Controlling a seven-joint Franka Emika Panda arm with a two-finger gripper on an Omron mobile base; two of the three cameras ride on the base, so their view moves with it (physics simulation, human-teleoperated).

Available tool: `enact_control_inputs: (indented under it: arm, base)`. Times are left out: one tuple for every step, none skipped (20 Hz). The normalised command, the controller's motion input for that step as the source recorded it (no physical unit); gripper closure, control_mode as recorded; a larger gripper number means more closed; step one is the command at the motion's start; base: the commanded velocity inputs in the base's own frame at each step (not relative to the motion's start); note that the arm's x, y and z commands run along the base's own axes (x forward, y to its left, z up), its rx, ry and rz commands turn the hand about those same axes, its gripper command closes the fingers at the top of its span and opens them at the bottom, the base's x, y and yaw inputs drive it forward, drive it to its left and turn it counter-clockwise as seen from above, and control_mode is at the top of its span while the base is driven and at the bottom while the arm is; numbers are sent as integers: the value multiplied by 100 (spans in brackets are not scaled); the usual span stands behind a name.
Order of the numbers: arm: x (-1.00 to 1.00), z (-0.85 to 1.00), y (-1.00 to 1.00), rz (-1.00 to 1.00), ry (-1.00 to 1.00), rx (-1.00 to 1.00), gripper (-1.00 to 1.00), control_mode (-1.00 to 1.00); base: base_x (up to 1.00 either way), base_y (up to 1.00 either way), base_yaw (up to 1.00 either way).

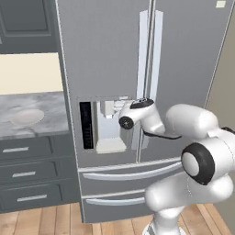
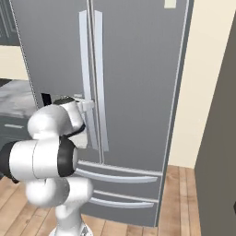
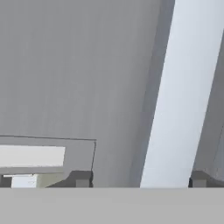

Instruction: Place the fish on the counter behind the older fish on the same shelf of the fridge to maintain FIFO order. Close the fridge door when finished.

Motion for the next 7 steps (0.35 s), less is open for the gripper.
enact_control_inputs:
  arm:
    - [0,-6,-66,0,-28,0,-100,-100]
    - [0,-9,-71,4,-32,0,-100,-100]
    - [0,-9,-65,4,-26,0,-100,-100]
    - [0,-6,-51,4,-19,0,-100,-100]
    - [0,-1,-43,1,-17,0,-100,-100]
    - [0,-3,-24,0,-13,0,-100,-100]
    - [2,0,-7,0,-9,-1,-100,-100]
  base:
    - [0,0,0]
    - [0,0,0]
    - [0,0,0]
    - [0,0,0]
    - [0,0,0]
    - [0,0,0]
    - [0,0,0]
